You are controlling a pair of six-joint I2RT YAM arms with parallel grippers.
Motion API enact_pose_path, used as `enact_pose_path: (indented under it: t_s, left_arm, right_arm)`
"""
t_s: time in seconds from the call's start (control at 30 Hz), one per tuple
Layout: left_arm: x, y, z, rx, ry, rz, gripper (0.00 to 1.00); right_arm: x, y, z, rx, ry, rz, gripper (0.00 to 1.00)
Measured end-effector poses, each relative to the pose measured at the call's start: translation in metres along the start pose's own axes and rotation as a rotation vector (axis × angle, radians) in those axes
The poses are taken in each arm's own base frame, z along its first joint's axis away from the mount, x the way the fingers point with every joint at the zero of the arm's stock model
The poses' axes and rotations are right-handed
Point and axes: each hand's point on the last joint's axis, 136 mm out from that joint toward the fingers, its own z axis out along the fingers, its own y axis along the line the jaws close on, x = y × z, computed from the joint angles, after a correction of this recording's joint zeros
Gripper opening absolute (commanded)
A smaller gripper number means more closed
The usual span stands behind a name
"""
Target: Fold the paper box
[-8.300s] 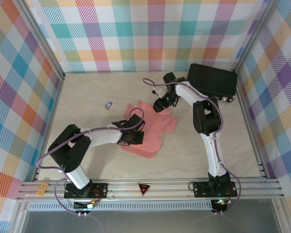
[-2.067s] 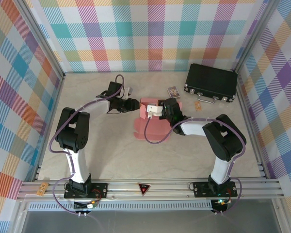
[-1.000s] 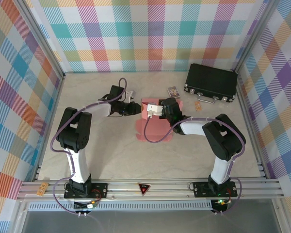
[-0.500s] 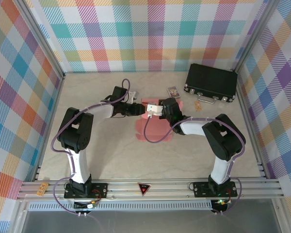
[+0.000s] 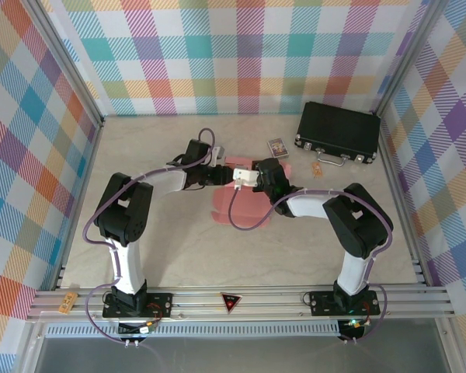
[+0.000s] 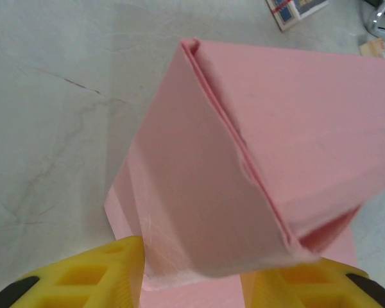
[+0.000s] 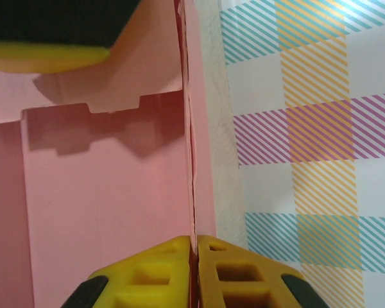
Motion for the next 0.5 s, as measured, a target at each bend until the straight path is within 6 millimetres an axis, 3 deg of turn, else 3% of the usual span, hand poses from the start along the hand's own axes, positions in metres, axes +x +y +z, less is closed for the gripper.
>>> enact_pose_path:
  t_s: [0.2, 0.5]
  left_arm:
    - [0.006, 0.011, 0.001, -0.067, -0.020, 0.008, 0.39]
    - [-0.001, 0.019, 0.000, -0.115, -0.057, 0.012, 0.32]
  right_arm:
    - [-0.010, 0.004, -0.005, -0.008, -0.021, -0.003, 0.12]
    - [-0.018, 0.008, -0.007, -0.012, -0.027, 0.008, 0.12]
